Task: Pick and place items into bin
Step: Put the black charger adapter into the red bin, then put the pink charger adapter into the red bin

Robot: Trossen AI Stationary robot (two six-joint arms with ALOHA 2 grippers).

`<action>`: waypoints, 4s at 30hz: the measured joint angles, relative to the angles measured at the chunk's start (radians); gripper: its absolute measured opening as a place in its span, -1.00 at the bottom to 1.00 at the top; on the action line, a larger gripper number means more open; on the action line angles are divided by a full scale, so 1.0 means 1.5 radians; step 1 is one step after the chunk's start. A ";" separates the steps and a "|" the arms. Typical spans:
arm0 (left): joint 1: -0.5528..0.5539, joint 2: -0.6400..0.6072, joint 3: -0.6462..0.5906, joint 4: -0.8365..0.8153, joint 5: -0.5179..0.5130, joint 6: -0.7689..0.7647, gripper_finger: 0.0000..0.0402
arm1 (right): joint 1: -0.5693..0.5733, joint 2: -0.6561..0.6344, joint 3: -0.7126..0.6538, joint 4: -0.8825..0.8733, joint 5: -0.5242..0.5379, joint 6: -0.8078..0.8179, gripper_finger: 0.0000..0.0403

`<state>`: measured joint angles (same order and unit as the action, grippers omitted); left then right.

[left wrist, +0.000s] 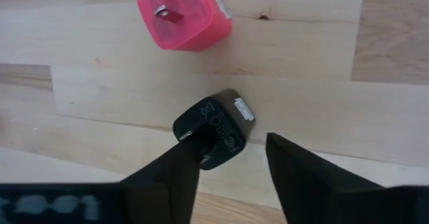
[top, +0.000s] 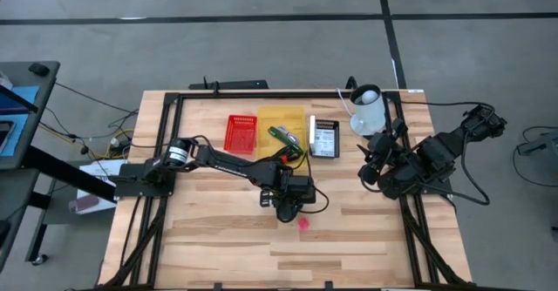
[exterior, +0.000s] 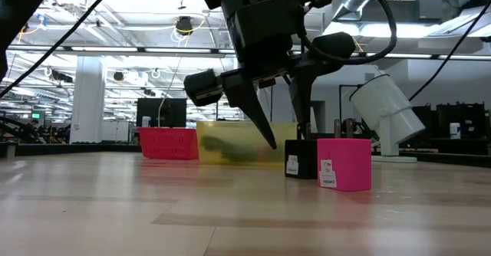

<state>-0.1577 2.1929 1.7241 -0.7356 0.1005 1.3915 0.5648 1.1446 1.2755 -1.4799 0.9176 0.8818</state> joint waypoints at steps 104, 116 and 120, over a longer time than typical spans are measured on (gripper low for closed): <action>0.488 -0.294 -0.053 -0.387 -0.055 -0.529 -1.00 | -0.048 0.059 0.000 0.130 -0.033 -0.001 -0.35; 0.485 -0.294 -0.105 -0.371 -0.047 -0.543 -0.92 | -0.056 0.079 0.000 0.155 -0.036 -0.019 -0.35; 0.484 -0.294 -0.105 -0.357 -0.042 -0.568 -0.76 | -0.059 0.084 0.000 0.160 -0.048 -0.018 -0.35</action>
<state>0.5690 1.7512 1.5669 -1.2714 0.0373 0.5393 0.4760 1.2699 1.2758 -1.2404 0.8460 0.8551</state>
